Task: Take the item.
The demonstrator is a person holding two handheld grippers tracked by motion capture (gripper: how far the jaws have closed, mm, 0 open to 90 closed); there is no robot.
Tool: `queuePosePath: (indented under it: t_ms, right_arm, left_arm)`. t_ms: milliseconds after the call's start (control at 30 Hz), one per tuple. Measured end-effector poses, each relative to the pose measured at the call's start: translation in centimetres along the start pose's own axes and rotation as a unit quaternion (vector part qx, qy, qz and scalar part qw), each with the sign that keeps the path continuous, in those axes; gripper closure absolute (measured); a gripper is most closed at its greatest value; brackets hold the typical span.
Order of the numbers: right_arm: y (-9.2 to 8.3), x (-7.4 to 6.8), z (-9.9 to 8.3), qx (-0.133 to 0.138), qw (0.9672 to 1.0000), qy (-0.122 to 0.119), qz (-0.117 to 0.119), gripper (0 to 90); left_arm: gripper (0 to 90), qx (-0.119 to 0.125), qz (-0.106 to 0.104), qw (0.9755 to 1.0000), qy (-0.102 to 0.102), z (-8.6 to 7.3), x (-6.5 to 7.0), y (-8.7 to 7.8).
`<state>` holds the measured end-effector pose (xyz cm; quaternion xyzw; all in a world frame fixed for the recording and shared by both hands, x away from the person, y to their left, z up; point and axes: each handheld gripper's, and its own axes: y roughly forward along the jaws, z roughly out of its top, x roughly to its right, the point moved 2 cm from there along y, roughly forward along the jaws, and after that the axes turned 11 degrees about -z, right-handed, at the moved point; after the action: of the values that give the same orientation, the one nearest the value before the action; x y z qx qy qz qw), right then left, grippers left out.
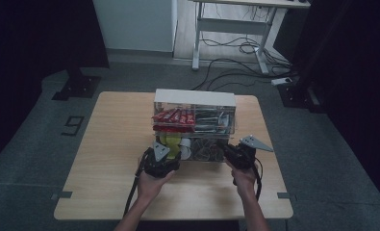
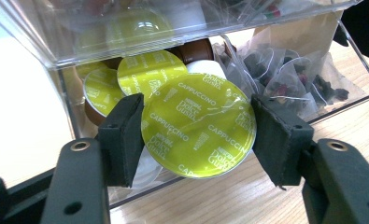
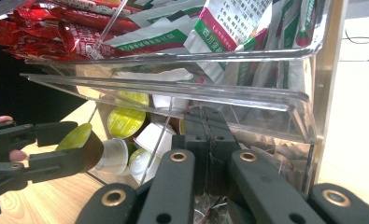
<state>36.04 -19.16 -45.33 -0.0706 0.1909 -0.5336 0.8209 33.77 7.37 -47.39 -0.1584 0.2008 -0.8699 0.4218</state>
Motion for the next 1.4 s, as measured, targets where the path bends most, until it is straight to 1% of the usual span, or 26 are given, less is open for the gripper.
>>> queuePosePath:
  t_ms: [133, 300, 600, 833, 1133, 1400]
  right_arm:
    - [0.0, 0.0, 0.0, 0.000, 1.0000, 0.000, 0.000, 89.3]
    - [-0.1, 0.0, 0.1, 0.001, 1.0000, 0.000, 0.000, 89.3]
    - [-0.1, 0.0, 0.0, 0.001, 1.0000, 0.000, 0.000, 89.3]
    - [-0.1, 0.0, 0.0, 0.001, 1.0000, 0.000, 0.000, 89.3]
    - [-0.1, 0.0, 0.0, 0.002, 1.0000, 0.000, -0.001, 89.3]
    - [0.0, 0.0, 0.0, 0.001, 1.0000, -0.002, -0.002, 89.3]
  left_arm:
    - [38.1, 0.000, -0.001, 1.0000, -0.003, -0.1, -0.2, -0.5]
    - [38.1, -0.004, 0.001, 1.0000, -0.001, -0.3, -0.5, -1.0]
    - [38.1, 0.000, 0.007, 1.0000, -0.004, -0.5, -1.1, -2.1]
    - [38.2, 0.008, 0.009, 0.9999, -0.005, -0.6, -1.4, -3.0]
    - [38.2, 0.013, 0.017, 0.9997, -0.012, -0.9, -2.3, -4.0]
    - [38.2, 0.014, 0.025, 0.9994, -0.018, -1.2, -3.1, -4.5]
